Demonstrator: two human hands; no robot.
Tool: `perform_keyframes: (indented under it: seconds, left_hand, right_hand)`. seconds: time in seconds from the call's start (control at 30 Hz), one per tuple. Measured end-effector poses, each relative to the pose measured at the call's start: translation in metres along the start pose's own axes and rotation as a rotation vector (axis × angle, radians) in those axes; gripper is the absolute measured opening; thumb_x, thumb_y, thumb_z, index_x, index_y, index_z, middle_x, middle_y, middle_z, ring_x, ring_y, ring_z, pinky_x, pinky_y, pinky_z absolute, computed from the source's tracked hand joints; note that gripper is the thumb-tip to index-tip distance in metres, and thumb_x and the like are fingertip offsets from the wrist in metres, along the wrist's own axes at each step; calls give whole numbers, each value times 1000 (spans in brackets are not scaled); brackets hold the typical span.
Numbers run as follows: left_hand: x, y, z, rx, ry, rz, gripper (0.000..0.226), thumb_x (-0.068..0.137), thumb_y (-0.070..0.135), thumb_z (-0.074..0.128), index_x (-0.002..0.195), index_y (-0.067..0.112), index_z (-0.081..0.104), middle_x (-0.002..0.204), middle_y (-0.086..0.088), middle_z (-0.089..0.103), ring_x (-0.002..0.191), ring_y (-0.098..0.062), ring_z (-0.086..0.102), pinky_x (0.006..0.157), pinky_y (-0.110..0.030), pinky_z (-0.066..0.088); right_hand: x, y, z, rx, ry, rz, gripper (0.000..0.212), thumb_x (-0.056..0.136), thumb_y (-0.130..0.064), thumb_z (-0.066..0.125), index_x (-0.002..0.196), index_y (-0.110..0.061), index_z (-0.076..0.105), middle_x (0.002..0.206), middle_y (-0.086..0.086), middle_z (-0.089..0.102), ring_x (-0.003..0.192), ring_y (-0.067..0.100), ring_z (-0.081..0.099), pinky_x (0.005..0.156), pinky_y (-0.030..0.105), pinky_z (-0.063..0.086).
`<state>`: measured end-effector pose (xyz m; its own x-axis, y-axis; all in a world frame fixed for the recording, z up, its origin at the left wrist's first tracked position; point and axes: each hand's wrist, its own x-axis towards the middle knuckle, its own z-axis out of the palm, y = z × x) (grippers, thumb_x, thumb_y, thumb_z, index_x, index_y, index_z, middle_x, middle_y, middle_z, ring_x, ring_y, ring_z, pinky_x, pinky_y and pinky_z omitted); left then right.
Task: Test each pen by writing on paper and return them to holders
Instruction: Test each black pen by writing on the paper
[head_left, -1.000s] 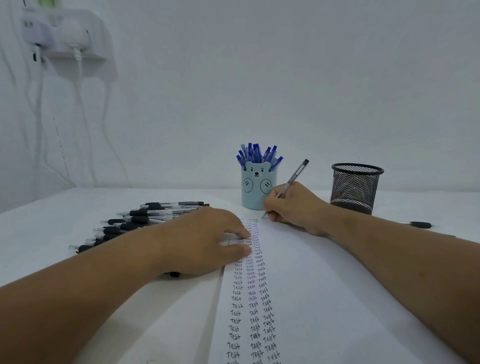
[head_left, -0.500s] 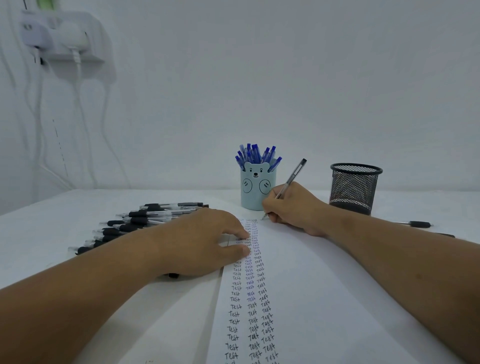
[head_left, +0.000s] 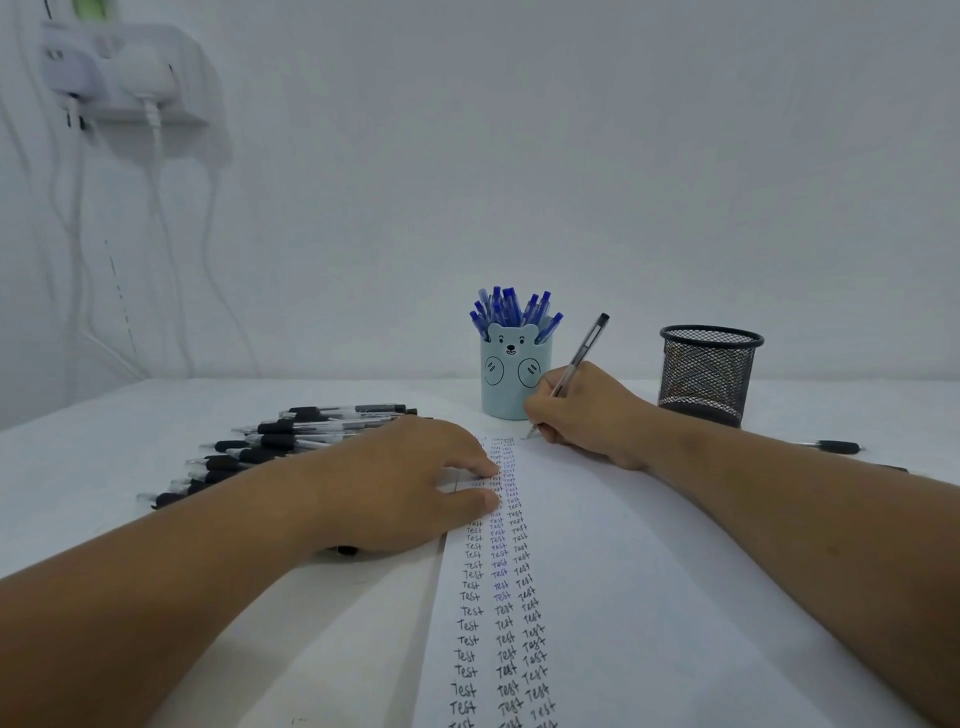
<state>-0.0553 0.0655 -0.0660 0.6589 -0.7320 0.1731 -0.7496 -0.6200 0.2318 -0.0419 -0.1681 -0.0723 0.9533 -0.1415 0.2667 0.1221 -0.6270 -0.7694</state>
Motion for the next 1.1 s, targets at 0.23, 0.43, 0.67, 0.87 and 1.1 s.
perform_keyframes:
  seconds: [0.23,0.43,0.67,0.87,1.1]
  left_hand:
    - [0,-1,1,-10,-1,-6,41,95,55,58,131,37,63,135,29,55,126,11,44,115,-19,31]
    - [1,-3,2,-11,-2,3,41,95,53,58,131,36,63,134,28,55,126,12,45,115,-18,31]
    - [2,-4,2,-7,-5,24,41,95,53,58,132,34,63,134,27,56,126,10,46,115,-23,33]
    - [1,-4,3,-10,8,26,41,95,51,59,132,33,64,134,26,57,126,10,46,115,-21,32]
    - [1,-5,3,-7,13,6,43,94,55,58,132,36,63,136,29,55,128,11,44,116,-22,32]
  right_hand:
    - [-1,-1,0,3,-11,0,16,82,-15,61,66,-14,60,55,1,63,50,11,47,49,19,36]
    - [0,-1,0,-15,7,-7,21,82,-15,60,62,-16,55,53,0,60,48,12,44,47,19,35]
    - [2,1,0,-8,11,-9,22,81,-16,61,60,-17,54,55,3,61,53,16,47,52,23,38]
    - [2,2,1,-2,47,-14,23,81,-15,60,59,-17,53,55,4,59,53,17,48,54,25,39]
    - [-6,-12,-4,291,196,-84,33,95,-20,45,65,-8,53,62,10,48,56,20,40,54,28,32]
